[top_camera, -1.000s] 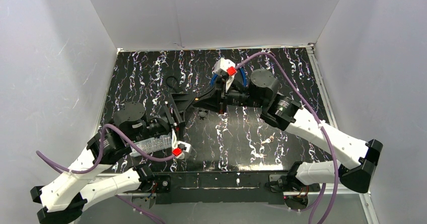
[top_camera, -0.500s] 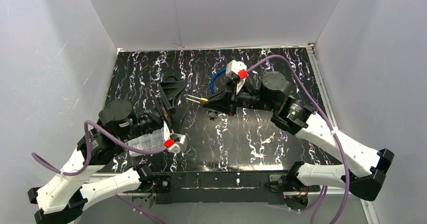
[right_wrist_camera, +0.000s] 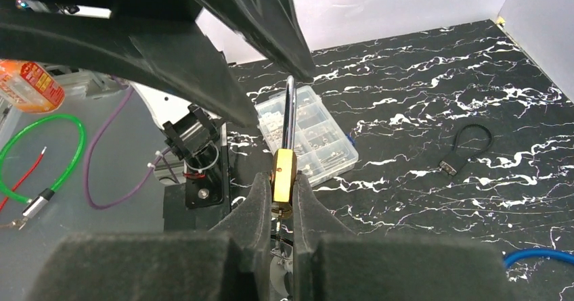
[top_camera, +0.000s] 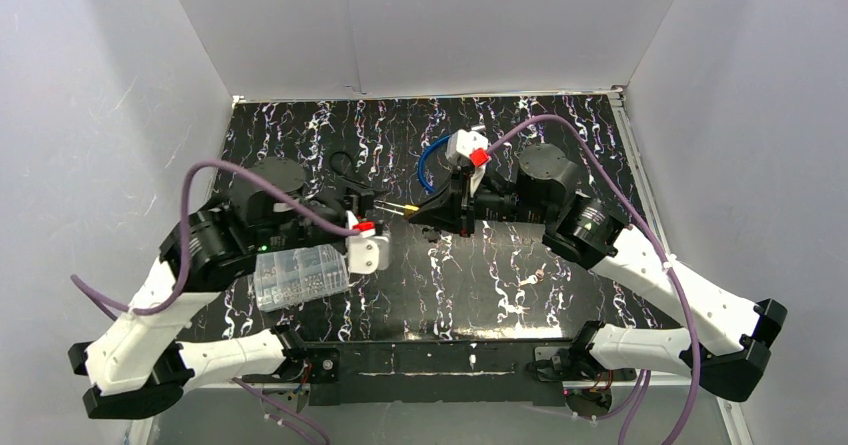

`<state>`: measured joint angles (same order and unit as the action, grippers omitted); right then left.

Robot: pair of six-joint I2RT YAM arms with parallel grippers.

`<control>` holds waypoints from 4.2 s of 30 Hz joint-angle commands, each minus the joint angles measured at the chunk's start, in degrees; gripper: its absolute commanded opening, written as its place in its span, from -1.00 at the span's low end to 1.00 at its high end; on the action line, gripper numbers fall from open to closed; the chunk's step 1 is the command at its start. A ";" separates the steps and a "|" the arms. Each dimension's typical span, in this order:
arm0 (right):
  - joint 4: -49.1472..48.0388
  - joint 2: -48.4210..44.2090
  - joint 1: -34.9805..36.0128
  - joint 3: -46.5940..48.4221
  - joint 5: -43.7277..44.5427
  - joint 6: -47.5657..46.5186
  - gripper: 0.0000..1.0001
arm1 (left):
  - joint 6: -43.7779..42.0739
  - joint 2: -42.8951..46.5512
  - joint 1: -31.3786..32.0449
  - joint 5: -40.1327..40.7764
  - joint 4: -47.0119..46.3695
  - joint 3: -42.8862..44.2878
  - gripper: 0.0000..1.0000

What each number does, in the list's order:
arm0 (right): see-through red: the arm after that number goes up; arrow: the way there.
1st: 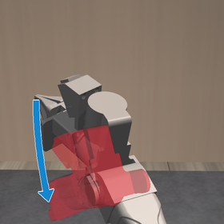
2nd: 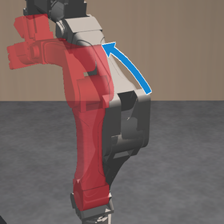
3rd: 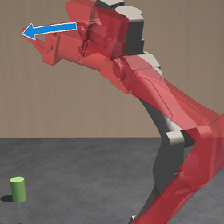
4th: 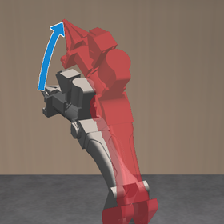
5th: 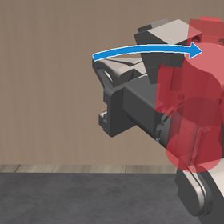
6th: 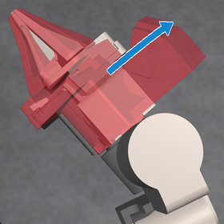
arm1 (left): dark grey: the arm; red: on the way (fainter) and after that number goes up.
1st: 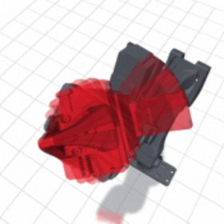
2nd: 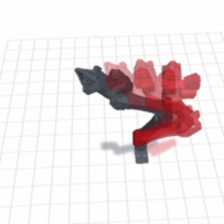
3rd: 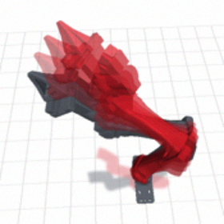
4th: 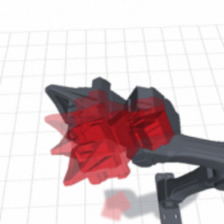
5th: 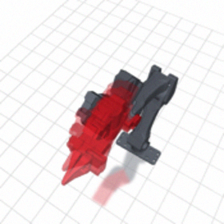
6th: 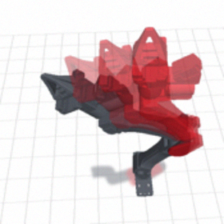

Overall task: Unlock with the key
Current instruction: Unlock the lock, then place the lock at the center of the board.

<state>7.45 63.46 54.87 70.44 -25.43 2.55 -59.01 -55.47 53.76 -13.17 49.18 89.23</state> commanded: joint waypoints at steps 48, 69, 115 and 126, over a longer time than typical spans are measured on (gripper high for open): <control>-42.77 1.57 -20.76 -21.52 -6.57 62.81 -0.97 | -38.61 13.28 0.18 10.19 -27.39 -33.02 -0.33; -2.19 16.89 -38.51 -11.89 22.63 25.32 -0.97 | -4.04 4.41 0.12 17.31 -8.74 -14.46 -0.04; 1.17 36.85 -38.79 -16.93 12.80 37.24 -0.18 | -6.05 5.33 0.13 17.85 -8.14 -14.40 -0.02; 6.05 29.61 -38.83 -13.74 17.62 34.92 0.37 | -6.20 4.88 0.16 18.08 -7.59 -13.18 -0.02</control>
<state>7.60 97.74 16.38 54.59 -11.74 39.64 -64.99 -50.80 53.76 4.54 40.98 74.01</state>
